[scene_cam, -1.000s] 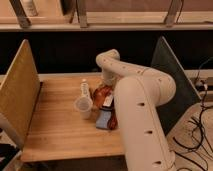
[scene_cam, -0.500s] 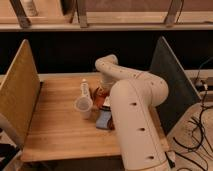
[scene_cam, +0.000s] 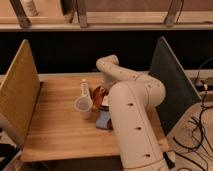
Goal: Place the eraser in the ceramic cup
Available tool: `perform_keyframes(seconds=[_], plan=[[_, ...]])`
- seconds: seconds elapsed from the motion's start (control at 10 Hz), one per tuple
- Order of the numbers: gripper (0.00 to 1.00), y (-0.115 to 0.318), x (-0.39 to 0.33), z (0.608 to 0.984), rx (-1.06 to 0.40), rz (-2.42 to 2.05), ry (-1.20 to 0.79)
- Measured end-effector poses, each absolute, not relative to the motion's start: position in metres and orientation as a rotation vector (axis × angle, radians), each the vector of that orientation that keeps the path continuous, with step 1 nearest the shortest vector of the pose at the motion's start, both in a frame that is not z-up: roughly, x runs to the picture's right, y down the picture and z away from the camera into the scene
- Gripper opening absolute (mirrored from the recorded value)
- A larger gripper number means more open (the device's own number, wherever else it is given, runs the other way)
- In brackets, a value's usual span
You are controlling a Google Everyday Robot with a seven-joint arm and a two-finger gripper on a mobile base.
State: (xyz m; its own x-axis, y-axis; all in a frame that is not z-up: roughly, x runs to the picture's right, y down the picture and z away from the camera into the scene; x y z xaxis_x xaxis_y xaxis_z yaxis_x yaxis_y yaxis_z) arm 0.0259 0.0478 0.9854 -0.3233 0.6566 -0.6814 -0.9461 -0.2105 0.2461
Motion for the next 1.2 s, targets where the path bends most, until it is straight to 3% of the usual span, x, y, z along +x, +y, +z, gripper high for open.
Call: perform_keyframes(seconds=[0.3, 0.4, 1.2], plan=[[0.03, 0.036, 0.022, 0.98, -0.523, 1.772, 0.734], [0.0, 0.029, 0.02, 0.976, -0.517, 1.776, 0.706], [0.0, -0.068, 0.019, 0.906, -0.363, 1.862, 0.38]])
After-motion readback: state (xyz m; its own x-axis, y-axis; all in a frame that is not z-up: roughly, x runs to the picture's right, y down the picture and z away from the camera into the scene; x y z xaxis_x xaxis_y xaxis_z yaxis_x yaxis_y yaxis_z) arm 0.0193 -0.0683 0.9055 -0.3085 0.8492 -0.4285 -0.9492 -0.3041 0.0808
